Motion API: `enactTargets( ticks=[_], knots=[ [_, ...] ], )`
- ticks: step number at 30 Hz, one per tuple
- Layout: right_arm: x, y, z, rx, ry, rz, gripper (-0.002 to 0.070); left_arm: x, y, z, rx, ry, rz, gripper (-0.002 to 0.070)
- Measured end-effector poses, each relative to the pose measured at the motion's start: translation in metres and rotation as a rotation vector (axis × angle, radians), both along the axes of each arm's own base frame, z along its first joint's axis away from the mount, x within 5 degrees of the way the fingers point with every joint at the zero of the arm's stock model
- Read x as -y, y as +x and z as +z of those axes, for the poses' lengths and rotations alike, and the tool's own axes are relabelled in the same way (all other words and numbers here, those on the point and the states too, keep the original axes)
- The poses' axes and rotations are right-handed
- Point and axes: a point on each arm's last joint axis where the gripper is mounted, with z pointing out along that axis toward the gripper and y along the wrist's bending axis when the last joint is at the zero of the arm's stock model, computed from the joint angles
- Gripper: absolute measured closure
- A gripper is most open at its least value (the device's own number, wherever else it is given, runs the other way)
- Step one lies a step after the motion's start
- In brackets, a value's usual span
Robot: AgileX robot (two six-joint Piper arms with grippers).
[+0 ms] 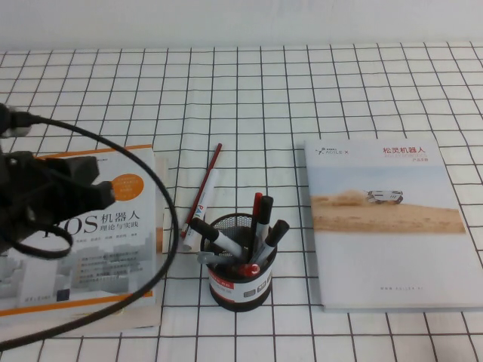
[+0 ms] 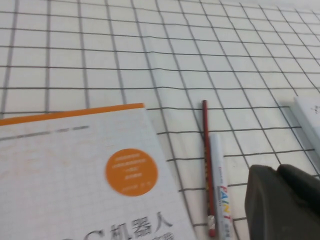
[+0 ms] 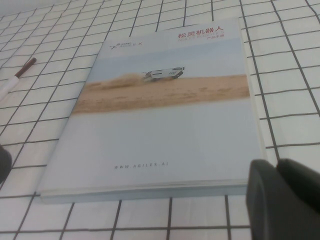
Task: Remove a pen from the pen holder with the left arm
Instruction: 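Take a marker out of the pen holder and lay it on the table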
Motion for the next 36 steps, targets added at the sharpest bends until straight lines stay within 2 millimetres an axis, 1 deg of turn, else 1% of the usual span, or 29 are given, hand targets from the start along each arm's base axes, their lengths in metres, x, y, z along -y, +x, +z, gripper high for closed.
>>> enactTargets(
  ticks=[3,5,9,11,15,20,21,23,29,30,32,36],
  knots=[
    [0.0,0.0,0.0,0.0,0.001,0.0,0.0688,0.017,0.005,-0.006,0.018,0.0,-0.028,0.0677],
    [0.0,0.0,0.0,0.0,0.001,0.0,0.0689,0.026,0.004,-0.008,0.04,-0.002,-0.043,0.0677],
    [0.0,0.0,0.0,0.0,0.001,0.0,0.0689,0.038,-0.004,-0.016,0.096,-0.02,-0.031,0.0677],
    [0.0,0.0,0.0,0.0,0.001,0.0,0.0689,0.044,-0.011,-0.024,0.107,-0.047,-0.029,0.0677],
    [0.0,0.0,0.0,0.0,0.002,0.0,0.0689,0.051,-0.025,-0.04,0.1,-0.15,-0.029,0.0677],
    [0.0,0.0,0.0,0.0,0.002,0.0,0.0688,0.051,-0.036,-0.05,0.161,-0.266,-0.072,0.0675],
    [0.0,0.0,0.0,0.0,0.002,0.0,0.0689,0.05,-0.038,-0.052,0.164,-0.288,-0.079,0.0663],
    [0.0,0.0,0.0,0.0,0.002,0.0,0.0689,0.051,-0.039,-0.053,0.16,-0.318,-0.086,0.0612],
    [0.0,0.0,0.0,0.0,0.002,0.0,0.0688,0.052,-0.039,-0.052,0.154,-0.387,-0.08,0.0351],
    [0.0,0.0,0.0,0.0,0.002,0.0,0.0688,0.053,-0.038,-0.053,0.146,-0.396,-0.077,0.0317],
    [0.0,0.0,0.0,0.0,0.002,0.0,0.0689,0.055,-0.036,-0.058,0.12,-0.413,-0.066,0.0281],
    [0.0,0.0,0.0,0.0,0.002,0.0,0.0689,0.061,-0.028,-0.071,0.074,-0.459,-0.045,0.026]
  ],
)
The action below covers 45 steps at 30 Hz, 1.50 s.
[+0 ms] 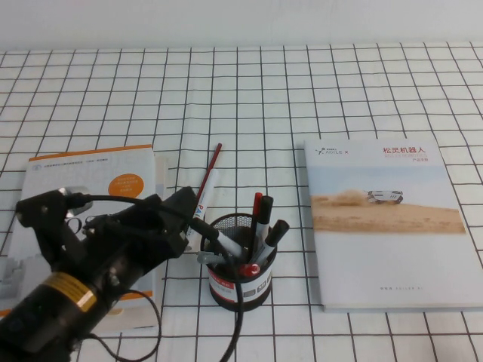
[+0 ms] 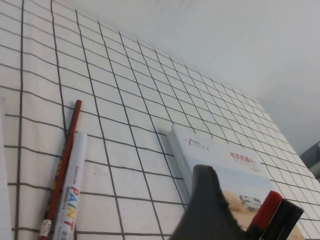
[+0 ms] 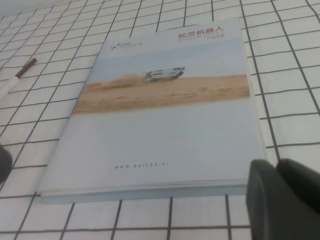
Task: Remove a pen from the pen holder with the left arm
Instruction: 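Take a marker out of the pen holder and lay it on the table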
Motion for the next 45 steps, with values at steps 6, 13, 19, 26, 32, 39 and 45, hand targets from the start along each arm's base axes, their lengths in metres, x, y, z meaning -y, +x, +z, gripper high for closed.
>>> enactTargets(
  ticks=[6,13,19,26,32,39,45],
  knots=[
    [0.0,0.0,0.0,0.0,0.0,0.0,0.0688,0.013,0.006,-0.011,0.031,-0.056,-0.071,0.0256],
    [0.0,0.0,0.0,0.0,0.0,0.0,0.0688,0.017,0.009,-0.021,0.004,-0.063,-0.08,0.0255],
    [0.0,0.0,0.0,0.0,0.0,0.0,0.0689,0.019,0.011,-0.028,-0.017,-0.05,-0.085,0.0254],
    [0.0,0.0,0.0,0.0,0.0,0.0,0.0688,0.022,0.014,-0.036,-0.015,-0.065,-0.084,0.0256],
    [0.0,0.0,0.0,0.0,0.0,0.0,0.0689,0.023,0.015,-0.04,-0.017,-0.067,-0.083,0.0291],
    [0.0,0.0,0.0,0.0,0.0,0.0,0.0689,0.024,0.016,-0.039,0.003,-0.086,-0.084,0.0391],
    [0.0,0.0,0.0,0.0,0.0,0.0,0.0688,0.024,0.016,-0.039,0.005,-0.087,-0.084,0.0487]
  ],
)
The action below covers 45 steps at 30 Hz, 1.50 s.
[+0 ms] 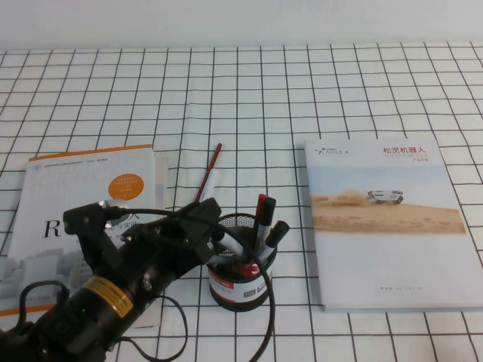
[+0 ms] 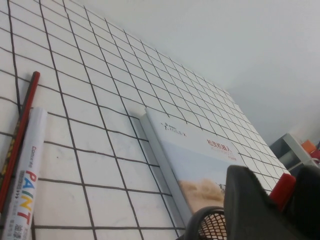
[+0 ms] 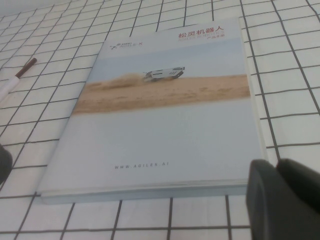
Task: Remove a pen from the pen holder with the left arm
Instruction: 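Take a marker out of the pen holder and lay it on the table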
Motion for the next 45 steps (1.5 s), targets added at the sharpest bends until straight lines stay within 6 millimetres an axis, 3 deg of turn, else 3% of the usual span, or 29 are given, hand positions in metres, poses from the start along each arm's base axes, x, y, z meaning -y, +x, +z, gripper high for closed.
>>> enactTargets(
  ticks=[8,17,23,27,30,36,39,45],
  knots=[
    [0.0,0.0,0.0,0.0,0.0,0.0,0.0689,0.001,-0.001,0.001,0.01,0.003,-0.019,0.0512],
    [0.0,0.0,0.0,0.0,0.0,0.0,0.0689,0.002,-0.002,0.004,0.056,-0.003,-0.032,0.0663],
    [0.0,0.0,0.0,0.0,0.0,0.0,0.0688,0.0,-0.004,0.016,0.129,0.026,-0.036,0.0675],
    [0.0,0.0,0.0,0.0,0.0,0.0,0.0689,-0.001,-0.005,0.014,0.105,0.064,-0.038,0.0671],
    [0.0,0.0,0.0,0.0,0.0,0.0,0.0688,-0.001,-0.005,0.01,0.08,0.11,-0.042,0.0599],
    [0.0,0.0,0.0,0.0,0.0,0.0,0.0688,-0.002,-0.005,0.02,0.155,0.067,-0.028,0.0337],
    [0.0,0.0,0.0,0.0,0.0,0.0,0.0689,-0.006,-0.003,0.025,0.187,0.052,0.02,0.0288],
    [0.0,0.0,0.0,0.0,0.0,0.0,0.0688,-0.012,0.0,0.021,0.128,0.066,0.092,0.0267]
  ],
)
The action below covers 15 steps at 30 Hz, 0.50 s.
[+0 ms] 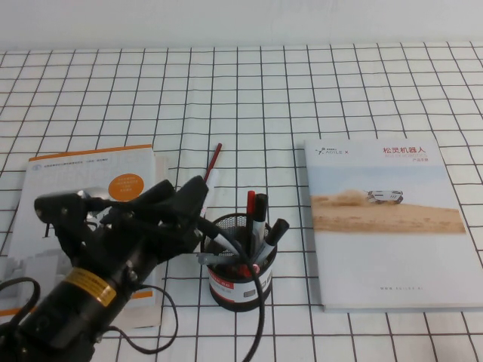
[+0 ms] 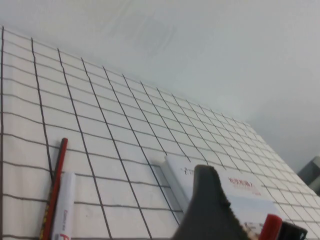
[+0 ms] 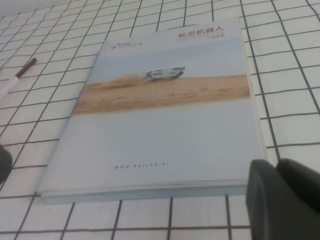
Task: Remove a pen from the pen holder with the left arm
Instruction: 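Take a marker out of the pen holder and lay it on the table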
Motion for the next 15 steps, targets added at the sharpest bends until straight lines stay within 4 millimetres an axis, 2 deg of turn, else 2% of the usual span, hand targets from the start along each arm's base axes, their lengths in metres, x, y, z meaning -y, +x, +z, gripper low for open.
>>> enactTargets(
  ticks=[7,15],
  knots=[
    [0.0,0.0,0.0,0.0,0.0,0.0,0.0689,0.01,-0.006,-0.005,0.013,0.07,-0.131,0.0266],
    [0.0,0.0,0.0,0.0,0.0,0.0,0.0689,0.013,-0.004,-0.019,-0.05,0.088,-0.141,0.0266]
  ],
)
